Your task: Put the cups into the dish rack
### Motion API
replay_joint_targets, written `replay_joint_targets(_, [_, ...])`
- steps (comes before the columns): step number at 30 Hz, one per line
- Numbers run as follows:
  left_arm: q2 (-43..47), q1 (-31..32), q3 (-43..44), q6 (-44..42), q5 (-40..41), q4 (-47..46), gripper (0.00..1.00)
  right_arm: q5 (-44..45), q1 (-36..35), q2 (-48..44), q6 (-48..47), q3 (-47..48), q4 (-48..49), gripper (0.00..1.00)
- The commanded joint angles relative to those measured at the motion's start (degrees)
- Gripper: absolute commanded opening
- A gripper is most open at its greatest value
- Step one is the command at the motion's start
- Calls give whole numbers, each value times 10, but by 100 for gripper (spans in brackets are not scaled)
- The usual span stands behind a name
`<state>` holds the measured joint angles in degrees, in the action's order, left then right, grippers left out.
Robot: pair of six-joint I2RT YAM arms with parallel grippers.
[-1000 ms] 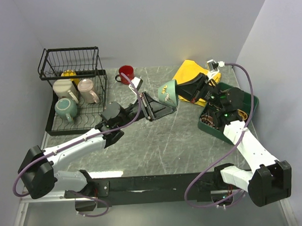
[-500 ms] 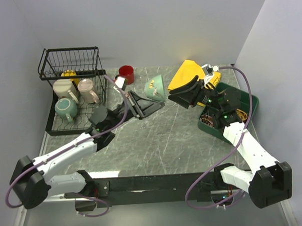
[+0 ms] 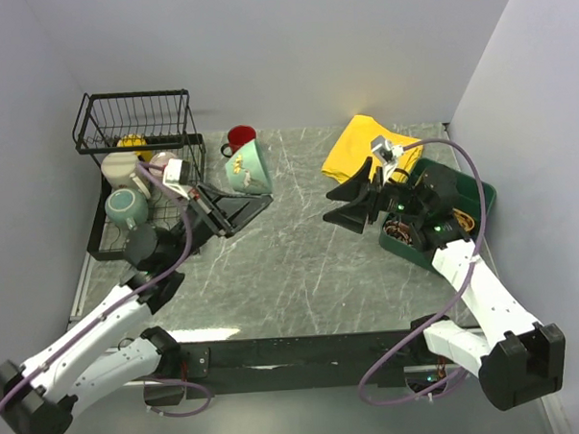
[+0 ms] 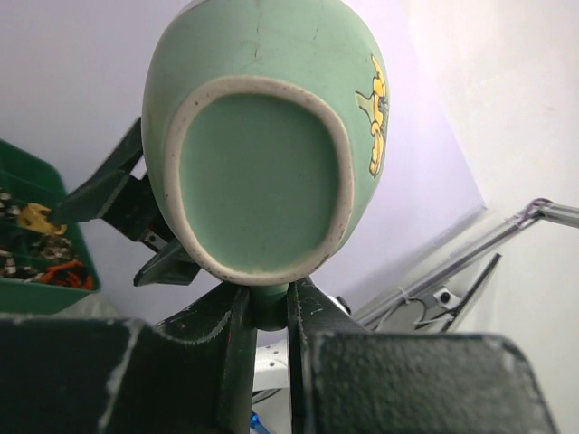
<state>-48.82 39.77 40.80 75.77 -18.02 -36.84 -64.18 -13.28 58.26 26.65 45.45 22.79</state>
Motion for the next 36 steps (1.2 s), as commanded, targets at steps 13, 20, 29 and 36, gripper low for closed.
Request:
replay_joint_targets(13, [217, -62, 20, -191, 165, 432, 1, -119, 167, 5, -338, -23, -270, 83])
replay_joint_targets(20, [226, -65, 45, -257, 251, 532, 1, -124, 182, 9, -361, -21, -296, 83])
replay_joint_targets(29, [202, -76, 14, -254, 272, 526, 1, -121, 202, -10, -361, -23, -296, 83])
replay_joint_targets(36, [153, -190, 8, -262, 216, 507, 1, -131, 213, -17, -348, -23, -293, 83])
